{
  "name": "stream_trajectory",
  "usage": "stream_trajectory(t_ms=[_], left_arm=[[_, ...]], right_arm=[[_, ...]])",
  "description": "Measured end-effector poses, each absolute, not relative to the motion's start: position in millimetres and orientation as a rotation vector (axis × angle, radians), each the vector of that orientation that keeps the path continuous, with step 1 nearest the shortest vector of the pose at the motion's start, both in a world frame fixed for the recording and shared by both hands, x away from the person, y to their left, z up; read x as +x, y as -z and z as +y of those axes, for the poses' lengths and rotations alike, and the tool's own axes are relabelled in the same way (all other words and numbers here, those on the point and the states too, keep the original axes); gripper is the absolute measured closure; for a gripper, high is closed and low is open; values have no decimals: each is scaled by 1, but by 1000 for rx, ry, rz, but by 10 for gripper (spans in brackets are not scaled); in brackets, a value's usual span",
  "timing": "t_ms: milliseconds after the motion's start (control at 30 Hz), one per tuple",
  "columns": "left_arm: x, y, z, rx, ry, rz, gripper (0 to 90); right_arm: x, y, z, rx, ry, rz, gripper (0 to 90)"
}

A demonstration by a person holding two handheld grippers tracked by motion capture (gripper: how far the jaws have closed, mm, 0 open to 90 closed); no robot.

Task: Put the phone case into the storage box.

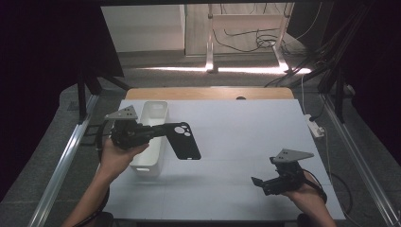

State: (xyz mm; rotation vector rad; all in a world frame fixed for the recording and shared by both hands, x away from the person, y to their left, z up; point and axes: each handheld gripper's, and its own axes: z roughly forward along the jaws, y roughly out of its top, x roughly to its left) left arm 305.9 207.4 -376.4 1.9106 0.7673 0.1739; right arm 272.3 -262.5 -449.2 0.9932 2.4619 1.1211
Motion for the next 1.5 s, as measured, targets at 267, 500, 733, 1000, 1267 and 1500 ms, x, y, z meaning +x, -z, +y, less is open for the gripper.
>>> stream_trajectory(t_ms=[267,500,733,1000,1267,1500], left_arm=[[308,369,220,1916,-193,784,835],[308,362,230,1919,-219,799,836],[309,356,239,1924,-240,816,836],[308,350,251,1923,-267,839,836],[308,343,270,1928,-312,871,836],[307,342,285,1943,-344,903,836]], right_arm=[[270,449,-278,1063,-1123,2414,0],[263,452,-293,1129,-1080,2374,0],[257,453,-310,1192,-1070,2332,0],[254,453,-321,1236,-1069,2296,0],[252,452,-324,1249,-1065,2276,0],[252,452,-323,1250,-1059,2276,0]])
